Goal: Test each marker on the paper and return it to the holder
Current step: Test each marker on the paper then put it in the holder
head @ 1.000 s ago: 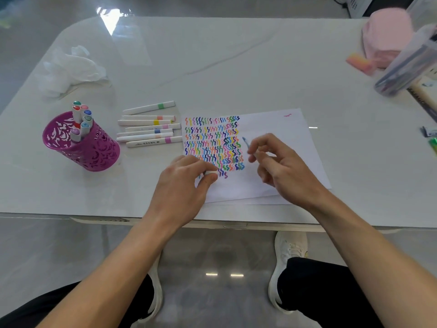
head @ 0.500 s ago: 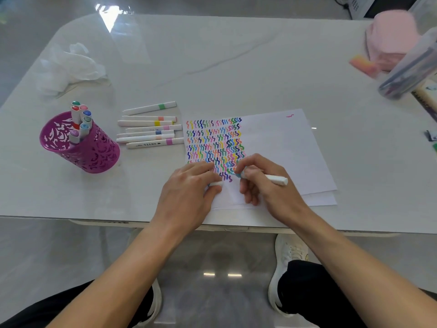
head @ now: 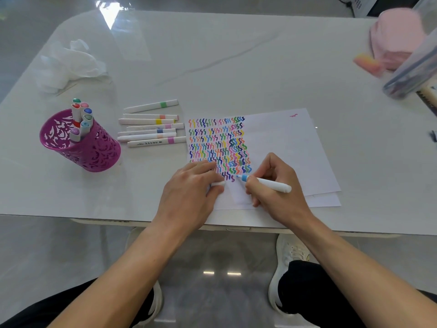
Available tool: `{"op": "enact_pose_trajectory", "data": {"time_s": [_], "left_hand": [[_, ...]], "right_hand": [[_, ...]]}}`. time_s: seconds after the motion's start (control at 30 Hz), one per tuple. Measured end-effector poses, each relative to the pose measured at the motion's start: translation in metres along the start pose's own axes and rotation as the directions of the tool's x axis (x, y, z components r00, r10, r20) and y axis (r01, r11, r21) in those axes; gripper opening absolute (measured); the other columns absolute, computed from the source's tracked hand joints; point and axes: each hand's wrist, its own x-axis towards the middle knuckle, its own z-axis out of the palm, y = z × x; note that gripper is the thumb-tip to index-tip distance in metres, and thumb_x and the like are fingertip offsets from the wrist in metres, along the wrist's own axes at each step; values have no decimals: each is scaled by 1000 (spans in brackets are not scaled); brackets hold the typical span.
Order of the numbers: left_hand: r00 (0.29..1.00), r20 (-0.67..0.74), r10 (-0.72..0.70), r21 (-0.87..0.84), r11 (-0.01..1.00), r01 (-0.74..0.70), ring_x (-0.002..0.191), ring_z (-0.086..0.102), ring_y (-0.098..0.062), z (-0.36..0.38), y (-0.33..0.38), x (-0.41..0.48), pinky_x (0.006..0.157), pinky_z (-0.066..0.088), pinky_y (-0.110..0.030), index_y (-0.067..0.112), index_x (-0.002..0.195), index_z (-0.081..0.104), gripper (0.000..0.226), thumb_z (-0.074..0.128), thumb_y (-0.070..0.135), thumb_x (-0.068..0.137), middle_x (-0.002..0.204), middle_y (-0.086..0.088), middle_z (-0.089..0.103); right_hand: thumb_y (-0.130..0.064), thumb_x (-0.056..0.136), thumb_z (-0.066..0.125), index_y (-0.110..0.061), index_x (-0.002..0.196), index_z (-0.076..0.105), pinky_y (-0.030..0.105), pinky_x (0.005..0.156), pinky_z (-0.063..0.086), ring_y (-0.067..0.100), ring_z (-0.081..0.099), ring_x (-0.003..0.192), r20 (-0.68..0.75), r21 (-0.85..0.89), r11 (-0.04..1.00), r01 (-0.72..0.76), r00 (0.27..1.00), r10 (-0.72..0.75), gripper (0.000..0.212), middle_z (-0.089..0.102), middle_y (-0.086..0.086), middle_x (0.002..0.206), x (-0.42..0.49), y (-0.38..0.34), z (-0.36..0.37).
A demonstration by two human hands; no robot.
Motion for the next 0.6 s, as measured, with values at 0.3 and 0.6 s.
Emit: {"op": "enact_pose_trajectory", "data": {"time_s": [0.3,0.6], "left_hand": [[1000,11,-9,0,1000,9,122,60,-15,-1,1,0,98,49,-31,25,105,78,19,76,31,87,128,7,68],[1000,9,-27,-8,1000,27,125,59,-13,-2,2,-1,99,49,-31,26,107,78,20,73,33,89,131,9,67]], "right_hand": [[-24,72,71,-11,77,53,43,50,54,29,64,53,3,-55,998,24,1000,-24,24,67,12,66,0,2,1],[-27,68,74,-14,72,52,50,53,52,33,63,57,-19,-117,992,35,999,-38,25,64,7,64,-1,2,2]]}}
